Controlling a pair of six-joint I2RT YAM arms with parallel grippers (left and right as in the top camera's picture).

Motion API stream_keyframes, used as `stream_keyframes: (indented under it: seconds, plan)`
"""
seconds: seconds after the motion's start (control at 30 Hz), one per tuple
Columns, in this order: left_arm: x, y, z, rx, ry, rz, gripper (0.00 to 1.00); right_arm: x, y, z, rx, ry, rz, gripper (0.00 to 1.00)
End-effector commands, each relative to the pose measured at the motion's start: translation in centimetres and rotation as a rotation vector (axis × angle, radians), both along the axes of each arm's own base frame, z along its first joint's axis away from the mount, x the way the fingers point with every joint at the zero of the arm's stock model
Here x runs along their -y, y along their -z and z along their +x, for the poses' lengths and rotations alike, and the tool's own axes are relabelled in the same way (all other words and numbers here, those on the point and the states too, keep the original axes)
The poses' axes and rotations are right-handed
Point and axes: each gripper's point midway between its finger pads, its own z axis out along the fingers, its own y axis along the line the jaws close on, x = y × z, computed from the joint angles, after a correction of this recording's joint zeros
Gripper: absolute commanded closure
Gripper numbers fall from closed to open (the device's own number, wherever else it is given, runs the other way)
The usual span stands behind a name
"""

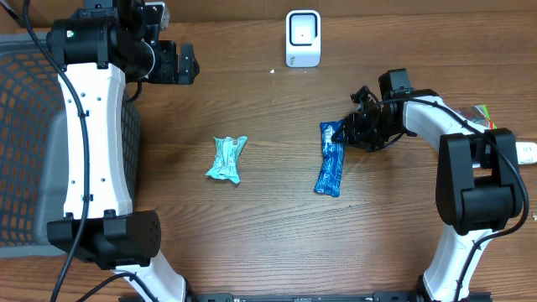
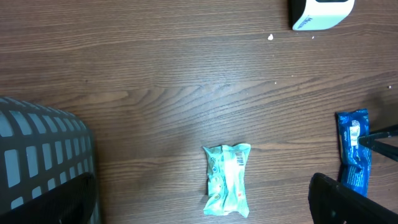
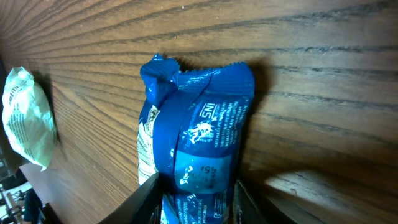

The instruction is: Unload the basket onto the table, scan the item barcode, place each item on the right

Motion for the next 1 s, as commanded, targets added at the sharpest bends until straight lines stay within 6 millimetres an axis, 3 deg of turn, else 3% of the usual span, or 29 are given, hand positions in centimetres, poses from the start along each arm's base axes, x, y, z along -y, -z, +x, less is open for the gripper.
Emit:
stream_keyframes:
  seconds: [0.0, 0.13, 0.33, 0.5, 0.8, 0.83, 0.97]
  plan:
    - [0.0, 0.2, 0.1, -0.005, -0.001, -0.011, 0.0, 0.0, 0.6, -0.6, -0.02, 0.002, -0.007, 0.62]
    - [0.0, 0.2, 0.1, -0.005, -0.001, -0.011, 0.0, -0.1, 1.0, -0.8, -0.016, 0.001, -0.006, 0.66]
    - [0.0, 0.2, 0.1, -0.005, -0.001, -0.011, 0.0, -0.2, 1.8, -1.4, -0.013, -0.001, 0.008, 0.87]
    - [0.0, 0.2, 0.1, -0.005, -0.001, -0.011, 0.01, -0.7, 0.7, -1.3, -0.023, 0.001, 0.09, 0.9]
    - [0.0, 0.2, 0.1, -0.005, -0.001, -0.011, 0.0, -3.5, -8.1, -0.6, 0.02, -0.079, 0.536, 0.96]
    - [0.0, 0.2, 0.1, -0.005, -0.001, -0.011, 0.01, -3.7, -9.6, -0.4, 0.05, -0.094, 0.565, 0.96]
    - [0.0, 0.2, 0.1, -0.005, -0.001, -0.011, 0.0, -4.0, -12.6, -0.5, 0.121, -0.122, 0.563, 0.96]
